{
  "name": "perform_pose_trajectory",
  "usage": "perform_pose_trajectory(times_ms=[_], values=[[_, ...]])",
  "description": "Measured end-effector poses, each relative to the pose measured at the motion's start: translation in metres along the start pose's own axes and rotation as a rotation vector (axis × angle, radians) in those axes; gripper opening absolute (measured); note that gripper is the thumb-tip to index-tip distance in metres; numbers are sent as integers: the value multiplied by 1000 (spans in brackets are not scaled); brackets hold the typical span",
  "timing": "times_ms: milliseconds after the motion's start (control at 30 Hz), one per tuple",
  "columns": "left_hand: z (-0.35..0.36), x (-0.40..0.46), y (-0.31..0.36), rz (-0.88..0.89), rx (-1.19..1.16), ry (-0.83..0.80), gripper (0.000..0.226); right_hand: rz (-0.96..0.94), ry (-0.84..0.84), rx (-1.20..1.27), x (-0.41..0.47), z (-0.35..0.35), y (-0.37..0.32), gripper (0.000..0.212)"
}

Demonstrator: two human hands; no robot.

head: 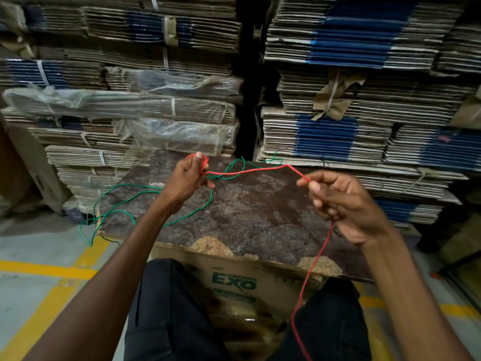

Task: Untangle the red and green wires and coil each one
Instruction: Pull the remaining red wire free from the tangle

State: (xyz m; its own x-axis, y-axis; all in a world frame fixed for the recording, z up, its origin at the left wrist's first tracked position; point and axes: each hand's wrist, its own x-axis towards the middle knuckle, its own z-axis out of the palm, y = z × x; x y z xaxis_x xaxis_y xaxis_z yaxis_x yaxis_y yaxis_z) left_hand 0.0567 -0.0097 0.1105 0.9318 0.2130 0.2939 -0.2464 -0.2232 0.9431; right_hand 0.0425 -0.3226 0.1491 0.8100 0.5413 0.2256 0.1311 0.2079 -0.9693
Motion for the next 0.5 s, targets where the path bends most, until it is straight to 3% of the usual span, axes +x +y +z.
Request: perform_pose_trajectory(times_ms=[100, 200, 367, 500], values=[[-5, -11, -1, -46, 7, -163, 51, -78, 131, -100, 18, 3, -19, 20], [-7, -28, 2, -123, -122, -347, 44, -189, 273, -289, 43, 8, -33, 13], [-12, -53, 14, -219, -540, -449, 37, -304, 405, -477, 92, 17, -35, 13], [-20, -57, 19, -170, -866, -505, 34, -229, 405, -579, 127, 12, -9, 7]])
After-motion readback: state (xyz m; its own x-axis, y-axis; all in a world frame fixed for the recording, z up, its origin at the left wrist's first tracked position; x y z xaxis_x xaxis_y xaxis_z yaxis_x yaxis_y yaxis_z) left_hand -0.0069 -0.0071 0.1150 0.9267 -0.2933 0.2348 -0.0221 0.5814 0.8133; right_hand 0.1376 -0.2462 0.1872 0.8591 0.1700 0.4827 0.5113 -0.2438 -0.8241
